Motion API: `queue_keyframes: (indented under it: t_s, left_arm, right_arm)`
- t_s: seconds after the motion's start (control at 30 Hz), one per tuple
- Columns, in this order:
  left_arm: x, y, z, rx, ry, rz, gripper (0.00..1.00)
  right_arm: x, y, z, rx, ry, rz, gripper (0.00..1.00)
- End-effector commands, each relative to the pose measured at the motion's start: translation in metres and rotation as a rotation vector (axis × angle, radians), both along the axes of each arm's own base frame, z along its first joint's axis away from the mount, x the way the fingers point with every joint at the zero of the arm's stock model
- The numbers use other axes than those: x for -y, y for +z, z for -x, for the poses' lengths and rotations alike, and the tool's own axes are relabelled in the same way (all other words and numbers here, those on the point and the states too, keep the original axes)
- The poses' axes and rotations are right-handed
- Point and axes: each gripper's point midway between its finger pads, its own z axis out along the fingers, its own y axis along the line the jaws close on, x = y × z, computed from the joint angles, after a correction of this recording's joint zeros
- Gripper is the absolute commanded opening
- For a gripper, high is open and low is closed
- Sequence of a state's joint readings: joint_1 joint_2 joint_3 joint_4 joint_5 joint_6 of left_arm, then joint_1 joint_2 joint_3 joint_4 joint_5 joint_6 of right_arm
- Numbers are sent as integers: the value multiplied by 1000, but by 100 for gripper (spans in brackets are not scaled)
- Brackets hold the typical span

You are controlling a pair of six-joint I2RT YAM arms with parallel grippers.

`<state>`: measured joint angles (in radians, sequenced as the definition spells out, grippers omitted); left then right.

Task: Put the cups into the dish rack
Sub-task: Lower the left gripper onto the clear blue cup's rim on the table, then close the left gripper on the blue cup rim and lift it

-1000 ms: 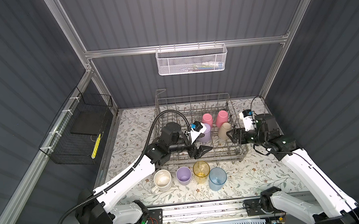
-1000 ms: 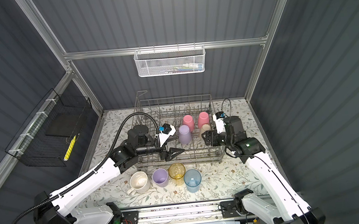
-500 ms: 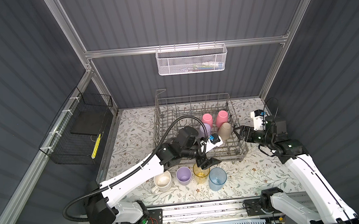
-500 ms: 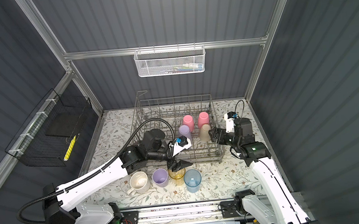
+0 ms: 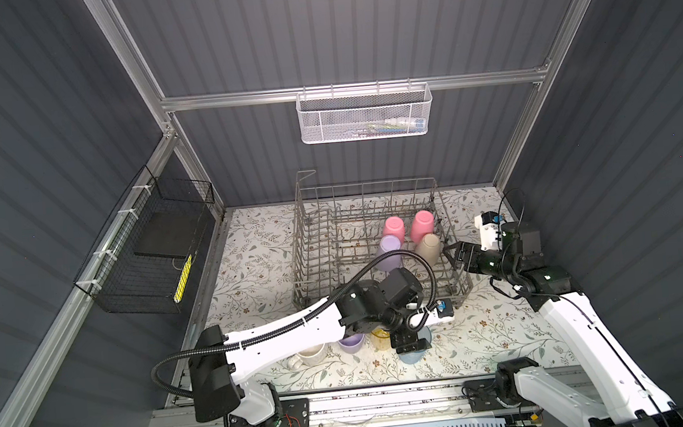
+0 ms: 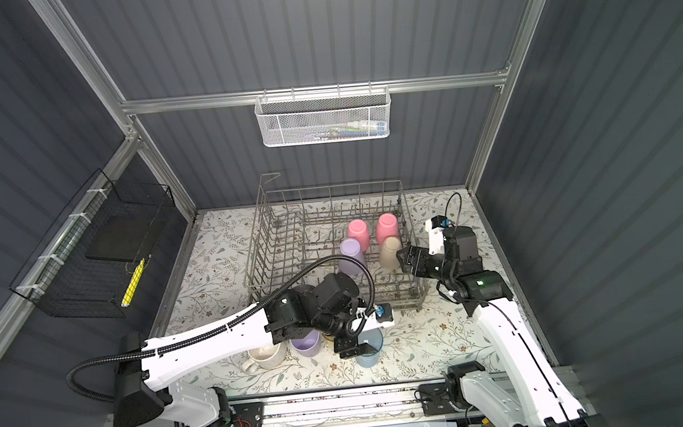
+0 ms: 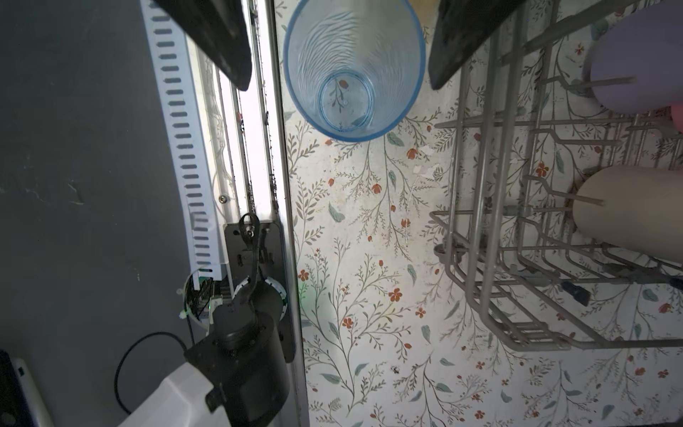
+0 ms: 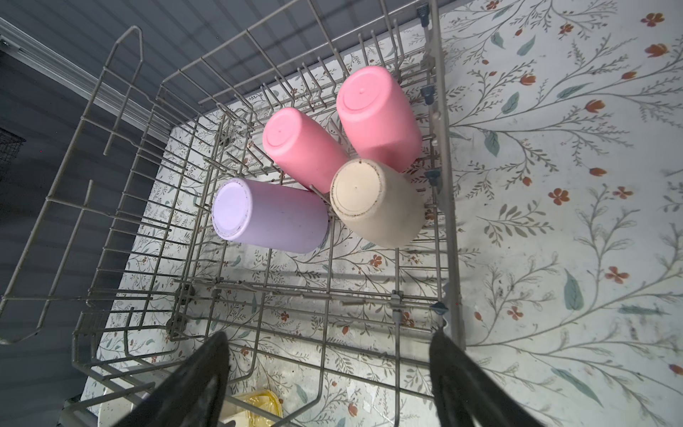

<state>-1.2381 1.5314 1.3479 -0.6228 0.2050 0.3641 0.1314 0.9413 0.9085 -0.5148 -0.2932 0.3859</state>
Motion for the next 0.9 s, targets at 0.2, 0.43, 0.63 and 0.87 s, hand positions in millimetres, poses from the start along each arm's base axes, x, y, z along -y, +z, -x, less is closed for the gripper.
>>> queue_keyframes:
  t_s: [0.2,0.43,0.63,0.87]
  left_arm:
    - [-6,-30,13,17,-27,-162,69]
    - [1,-38,20,19,-36,-211,65]
    - [4,-51,23,13,-41,-254,60]
    - [7,-63,24,24,-37,-304,51]
  right_arm:
    - [-1,-8,2,-4,1,-20,84]
    - [0,-13,5,-7,-1,-22,84]
    - [1,-15,6,-8,-2,-27,84]
    - [4,-18,10,-8,-10,-27,84]
